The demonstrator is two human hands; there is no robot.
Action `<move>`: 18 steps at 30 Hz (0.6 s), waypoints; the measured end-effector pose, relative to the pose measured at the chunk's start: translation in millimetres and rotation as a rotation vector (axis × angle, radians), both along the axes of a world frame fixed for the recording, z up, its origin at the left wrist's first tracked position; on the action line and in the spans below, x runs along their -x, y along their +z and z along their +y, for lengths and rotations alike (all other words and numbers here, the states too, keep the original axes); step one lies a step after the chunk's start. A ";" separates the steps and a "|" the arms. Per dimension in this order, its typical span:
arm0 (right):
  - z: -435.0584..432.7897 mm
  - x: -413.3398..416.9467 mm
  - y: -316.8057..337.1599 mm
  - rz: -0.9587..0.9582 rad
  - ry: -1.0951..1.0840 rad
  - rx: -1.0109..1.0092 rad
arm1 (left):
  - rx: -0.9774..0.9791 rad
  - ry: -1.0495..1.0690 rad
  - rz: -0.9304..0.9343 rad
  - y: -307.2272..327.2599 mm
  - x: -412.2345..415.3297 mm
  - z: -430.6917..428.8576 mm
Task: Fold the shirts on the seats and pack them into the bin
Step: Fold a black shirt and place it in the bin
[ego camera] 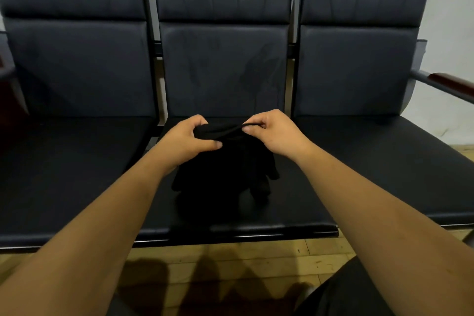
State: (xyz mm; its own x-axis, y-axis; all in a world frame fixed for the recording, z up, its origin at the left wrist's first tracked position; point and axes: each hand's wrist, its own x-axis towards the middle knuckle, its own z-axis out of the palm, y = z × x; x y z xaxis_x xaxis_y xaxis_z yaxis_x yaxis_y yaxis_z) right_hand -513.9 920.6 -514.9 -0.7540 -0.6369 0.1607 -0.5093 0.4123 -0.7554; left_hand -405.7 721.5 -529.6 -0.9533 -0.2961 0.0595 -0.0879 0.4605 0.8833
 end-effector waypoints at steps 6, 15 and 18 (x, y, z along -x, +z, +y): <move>6.1 -5.1 -0.3 -0.199 -0.019 0.286 | -0.107 -0.049 0.065 -0.1 -4.2 9.7; 10.8 -4.8 15.6 -0.522 -0.039 0.627 | 0.364 0.111 0.253 1.4 -1.8 9.6; 14.5 -2.6 17.8 -0.674 -0.031 0.762 | 0.487 0.211 0.201 2.8 -1.9 4.0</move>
State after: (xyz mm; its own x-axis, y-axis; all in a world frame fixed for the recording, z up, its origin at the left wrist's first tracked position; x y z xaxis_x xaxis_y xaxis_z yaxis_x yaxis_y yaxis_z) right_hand -511.3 935.2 -497.1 -0.8519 -0.5213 0.0508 0.1226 -0.2929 -0.9483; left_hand -403.9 725.5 -526.8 -0.8323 -0.3717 0.4112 -0.0741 0.8098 0.5820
